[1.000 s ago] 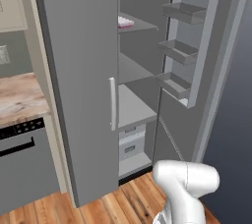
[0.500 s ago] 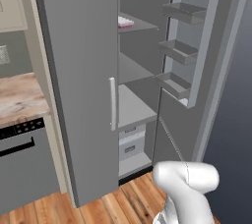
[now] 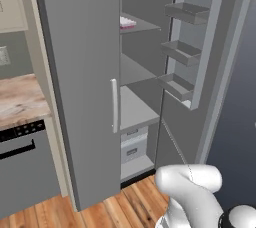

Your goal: The ice cube tray has been filled with water. Take the tray and place it in the freezer to make ice. Close the freezer door after placing the tray.

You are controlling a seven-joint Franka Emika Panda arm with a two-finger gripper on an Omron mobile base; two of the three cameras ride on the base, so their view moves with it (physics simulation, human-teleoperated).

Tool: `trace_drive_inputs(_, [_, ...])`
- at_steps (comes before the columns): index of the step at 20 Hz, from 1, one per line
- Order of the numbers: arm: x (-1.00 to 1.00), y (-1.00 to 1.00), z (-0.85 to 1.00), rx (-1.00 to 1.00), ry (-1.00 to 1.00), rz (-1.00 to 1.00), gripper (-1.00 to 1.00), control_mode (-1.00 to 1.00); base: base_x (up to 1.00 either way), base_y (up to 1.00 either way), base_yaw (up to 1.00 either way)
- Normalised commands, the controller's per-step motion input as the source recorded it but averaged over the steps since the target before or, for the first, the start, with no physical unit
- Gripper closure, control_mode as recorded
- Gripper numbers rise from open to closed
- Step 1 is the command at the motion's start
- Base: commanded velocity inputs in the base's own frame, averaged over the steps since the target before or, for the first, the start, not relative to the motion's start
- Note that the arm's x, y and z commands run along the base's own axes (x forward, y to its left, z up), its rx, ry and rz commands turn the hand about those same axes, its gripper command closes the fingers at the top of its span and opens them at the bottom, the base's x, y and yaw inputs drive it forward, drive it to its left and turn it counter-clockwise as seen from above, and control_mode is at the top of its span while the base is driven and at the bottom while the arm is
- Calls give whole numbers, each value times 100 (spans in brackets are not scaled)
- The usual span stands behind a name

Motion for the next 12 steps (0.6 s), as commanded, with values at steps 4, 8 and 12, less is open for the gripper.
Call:
trace_drive_inputs(4, [39,-7,-21,-5,16,-7,100,-100,0,0,0])
trace_drive_inputs(8, [43,-1,-24,-2,9,-2,100,-100,0,0,0])
trace_drive_inputs(12, [51,-3,-28,0,0,4,100,-100,0,0,0])
